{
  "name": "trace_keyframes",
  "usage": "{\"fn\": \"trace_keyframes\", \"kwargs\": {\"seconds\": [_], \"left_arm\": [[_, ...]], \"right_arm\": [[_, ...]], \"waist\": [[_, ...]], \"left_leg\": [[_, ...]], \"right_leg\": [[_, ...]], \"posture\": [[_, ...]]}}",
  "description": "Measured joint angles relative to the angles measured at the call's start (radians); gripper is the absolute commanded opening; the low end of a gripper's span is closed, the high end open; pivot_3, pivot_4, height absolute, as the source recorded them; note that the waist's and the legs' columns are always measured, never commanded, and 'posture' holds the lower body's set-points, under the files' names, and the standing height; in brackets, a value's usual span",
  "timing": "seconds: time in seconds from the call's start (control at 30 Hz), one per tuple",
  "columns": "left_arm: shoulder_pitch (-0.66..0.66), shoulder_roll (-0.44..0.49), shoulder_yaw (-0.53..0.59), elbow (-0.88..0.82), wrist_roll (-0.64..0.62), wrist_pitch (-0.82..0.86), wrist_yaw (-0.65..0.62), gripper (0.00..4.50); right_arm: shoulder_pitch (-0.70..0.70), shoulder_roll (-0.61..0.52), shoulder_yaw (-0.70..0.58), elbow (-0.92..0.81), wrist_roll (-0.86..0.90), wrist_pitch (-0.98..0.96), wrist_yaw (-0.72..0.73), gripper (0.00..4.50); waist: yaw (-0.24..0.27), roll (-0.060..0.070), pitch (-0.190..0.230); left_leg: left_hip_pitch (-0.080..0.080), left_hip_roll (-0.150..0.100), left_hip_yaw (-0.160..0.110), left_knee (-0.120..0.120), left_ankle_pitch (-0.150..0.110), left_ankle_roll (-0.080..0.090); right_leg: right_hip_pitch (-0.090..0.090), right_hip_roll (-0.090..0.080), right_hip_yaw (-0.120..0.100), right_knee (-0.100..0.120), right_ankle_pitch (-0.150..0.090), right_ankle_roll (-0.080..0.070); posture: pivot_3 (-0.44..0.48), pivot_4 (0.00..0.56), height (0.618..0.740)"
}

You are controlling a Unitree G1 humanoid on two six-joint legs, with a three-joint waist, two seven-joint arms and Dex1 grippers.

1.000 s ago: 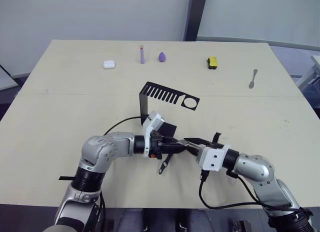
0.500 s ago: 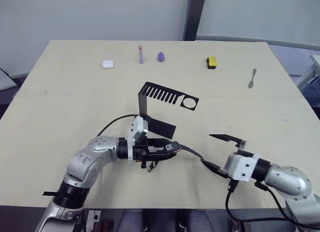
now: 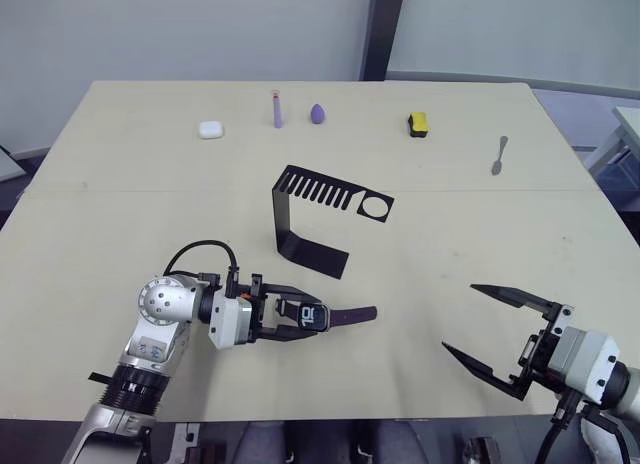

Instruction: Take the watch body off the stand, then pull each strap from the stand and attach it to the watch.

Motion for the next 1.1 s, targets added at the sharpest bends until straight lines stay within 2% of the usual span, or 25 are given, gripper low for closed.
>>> {"fn": "trace_keyframes", "kwargs": {"seconds": [0.1,0.3,0.4,0.53,0.67,0.93,1.0,1.1], "left_arm": [[0.0,0.005,-0.002,-0.023,-0.011,0.044,0.005,1.59],[-0.018,0.006,-0.097,-0.172,-0.022,0.426,0.104,1.59],[-0.042,-0.009,-0.164,-0.18,0.051,0.567,0.169,1.59],[-0.053,-0.041,-0.247,-0.119,0.184,0.599,0.231,1.59],[-0.055,-0.023,-0.25,-0.107,0.258,0.616,0.276,1.59],[-0.025,-0.014,-0.197,-0.084,0.274,0.613,0.336,1.59],[-0.023,-0.025,-0.192,-0.081,0.269,0.612,0.336,2.65],[-0.01,-0.043,-0.174,-0.079,0.259,0.591,0.348,4.01]], "right_arm": [[-0.008,0.014,0.005,-0.003,-0.007,0.001,0.0,4.48],[-0.024,0.025,0.014,-0.002,-0.008,0.002,0.003,4.48],[-0.044,0.023,0.024,0.004,-0.007,0.015,0.013,4.48],[-0.062,0.022,0.036,0.011,-0.007,0.034,0.021,4.48],[-0.058,0.022,0.042,0.011,-0.007,0.053,0.027,4.48],[-0.045,-0.002,0.06,0.012,-0.005,0.115,0.054,4.48],[-0.064,-0.006,0.061,0.017,-0.005,0.128,0.06,4.5],[-0.091,-0.022,0.06,0.044,-0.003,0.13,0.083,4.5]], "waist": [[0.001,0.0,0.0],[0.003,0.0,0.0],[0.003,0.0,0.0],[0.001,0.0,0.0],[0.002,0.0,0.0],[0.002,0.0,0.0],[0.002,0.0,0.0],[0.002,0.0,0.0]], "left_leg": [[0.0,0.001,0.0,0.0,0.0,0.0],[0.0,0.0,0.0,0.0,0.001,-0.001],[0.0,0.0,0.0,0.0,0.001,-0.002],[0.0,0.001,0.001,0.0,0.001,-0.002],[0.0,0.003,0.001,0.0,0.001,-0.002],[0.0,0.002,0.001,0.002,0.001,-0.001],[0.0,0.002,0.002,0.002,0.001,-0.001],[0.0,0.003,0.001,0.002,0.001,-0.001]], "right_leg": [[0.0,0.0,0.0,0.0,0.0,-0.001],[0.0,0.005,0.0,0.001,0.0,0.0],[0.0,0.006,0.0,0.001,0.0,0.0],[-0.001,0.007,0.001,0.002,0.0,-0.001],[-0.003,0.007,0.001,0.003,0.0,-0.002],[-0.003,0.001,0.001,0.005,0.0,-0.003],[-0.003,0.001,0.001,0.005,0.0,-0.003],[-0.003,0.001,0.001,0.005,0.0,-0.003]], "posture": [[0.0,0.15,0.74],[0.0,0.15,0.74],[0.0,0.15,0.74],[0.0,0.15,0.74],[0.0,0.15,0.74],[0.0,0.15,0.74],[0.0,0.15,0.74],[0.0,0.15,0.74]]}}
